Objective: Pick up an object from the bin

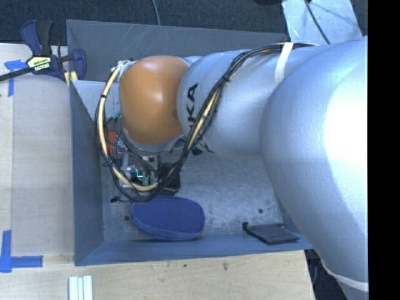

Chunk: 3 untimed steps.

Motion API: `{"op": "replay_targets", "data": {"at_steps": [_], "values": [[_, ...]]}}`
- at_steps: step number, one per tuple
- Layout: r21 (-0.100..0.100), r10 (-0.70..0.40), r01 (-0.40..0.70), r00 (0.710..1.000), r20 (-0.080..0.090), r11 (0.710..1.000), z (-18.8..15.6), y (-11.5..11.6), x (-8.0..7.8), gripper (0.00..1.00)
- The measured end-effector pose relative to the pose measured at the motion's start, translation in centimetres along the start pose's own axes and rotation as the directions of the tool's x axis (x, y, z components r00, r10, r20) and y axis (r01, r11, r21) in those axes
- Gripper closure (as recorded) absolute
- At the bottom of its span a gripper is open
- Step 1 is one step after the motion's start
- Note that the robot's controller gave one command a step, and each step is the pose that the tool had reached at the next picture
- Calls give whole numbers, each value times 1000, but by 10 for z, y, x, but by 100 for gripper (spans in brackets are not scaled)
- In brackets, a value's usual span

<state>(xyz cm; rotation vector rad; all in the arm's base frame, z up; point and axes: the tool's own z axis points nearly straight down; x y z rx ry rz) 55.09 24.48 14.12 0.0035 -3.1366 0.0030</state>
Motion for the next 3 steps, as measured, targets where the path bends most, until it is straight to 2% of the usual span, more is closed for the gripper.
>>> {"op": "replay_targets", "data": {"at_steps": [1,2,3], "values": [[-6,-274,274,962,12,962,69,-55,-59,0],[-3,-273,273,962,4,962,69,-57,-57,100],[0,-293,293,956,8,956,-144,-43,-67,100]]}}
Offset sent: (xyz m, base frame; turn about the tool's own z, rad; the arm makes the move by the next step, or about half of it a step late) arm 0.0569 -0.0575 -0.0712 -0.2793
